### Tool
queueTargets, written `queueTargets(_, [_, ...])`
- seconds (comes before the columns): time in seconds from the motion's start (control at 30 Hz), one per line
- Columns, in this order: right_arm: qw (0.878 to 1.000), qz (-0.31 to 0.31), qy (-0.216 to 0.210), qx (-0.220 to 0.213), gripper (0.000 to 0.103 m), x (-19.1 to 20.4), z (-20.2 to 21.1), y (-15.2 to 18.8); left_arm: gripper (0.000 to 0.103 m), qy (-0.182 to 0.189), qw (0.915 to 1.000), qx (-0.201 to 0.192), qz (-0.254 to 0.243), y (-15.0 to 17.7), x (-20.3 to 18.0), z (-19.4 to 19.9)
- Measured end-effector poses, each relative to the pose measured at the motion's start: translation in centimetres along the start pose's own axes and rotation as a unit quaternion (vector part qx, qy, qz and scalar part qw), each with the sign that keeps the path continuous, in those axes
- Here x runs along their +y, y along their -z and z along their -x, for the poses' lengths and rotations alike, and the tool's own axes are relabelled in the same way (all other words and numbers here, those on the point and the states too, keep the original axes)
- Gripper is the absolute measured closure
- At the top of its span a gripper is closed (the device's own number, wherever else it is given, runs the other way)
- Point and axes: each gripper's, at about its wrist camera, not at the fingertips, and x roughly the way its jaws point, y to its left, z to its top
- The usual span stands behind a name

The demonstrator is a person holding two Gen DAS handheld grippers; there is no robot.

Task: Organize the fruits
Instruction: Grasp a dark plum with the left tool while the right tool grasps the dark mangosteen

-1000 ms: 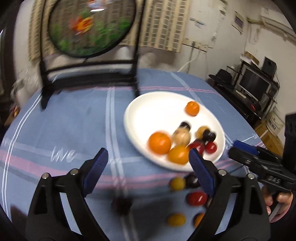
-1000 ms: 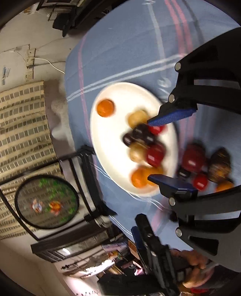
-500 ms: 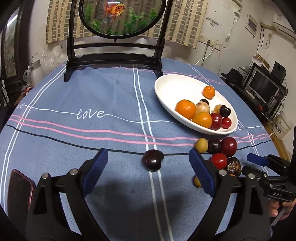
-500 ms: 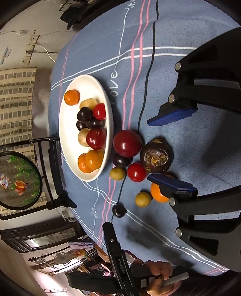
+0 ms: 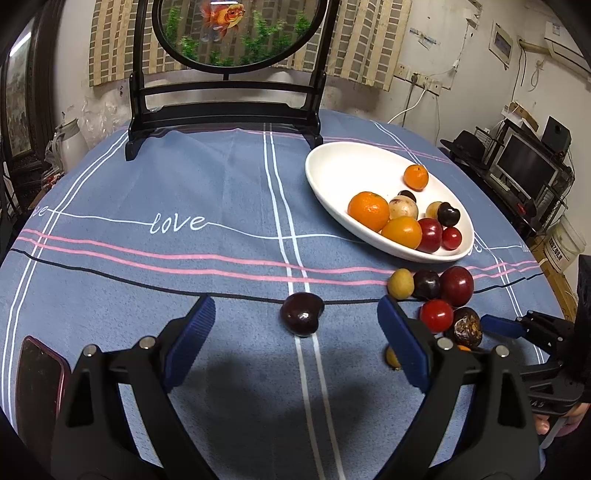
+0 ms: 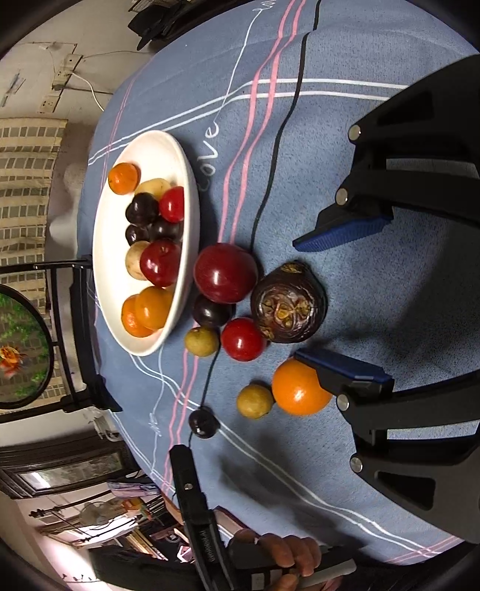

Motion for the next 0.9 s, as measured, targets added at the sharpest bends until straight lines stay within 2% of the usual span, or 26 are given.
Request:
queueTargets(0.2, [1.0, 0.014, 0.009, 0.0, 0.049, 0.4, -0.7, -0.1, 0.012, -0.002, 1.0, -0.002, 0.003, 0.0, 0.1, 0.1])
queueTargets(0.33, [1.0, 0.022, 0.021, 0.0, 0.055, 0.7, -1.1, -0.3, 0.012, -0.005, 1.0, -0.003, 0.007, -0.1, 0.4, 0.2])
queueTargets(0.5, [1.0, 0.011, 0.017, -0.007, 0.057, 0.1, -0.8, -0.2, 0.012, -0.01, 0.9999, -0.005, 0.013, -0.2, 0.9, 0.4])
queueTargets(0.7, [0.998, -0.05, -0.027, -0.035, 0.057, -2.1, 1.1, -0.6, 0.013, -0.01, 0.9999, 0.003, -0.011, 0.0, 1.0, -0.2])
queueTargets(0.8, [0.997, -0.058, -0.026, -0.042, 0.057, -2.4, 1.4, -0.7, 0.023, -0.012, 0.9992, 0.014, -0.034, 0.3, 0.3, -0.8])
queueTargets(0.9, [0.997, -0.061, -0.029, -0.042, 0.057, -2.4, 1.5, -0.6, 0.038, -0.007, 0.9984, 0.032, -0.045, 0.6, -0.1, -1.8])
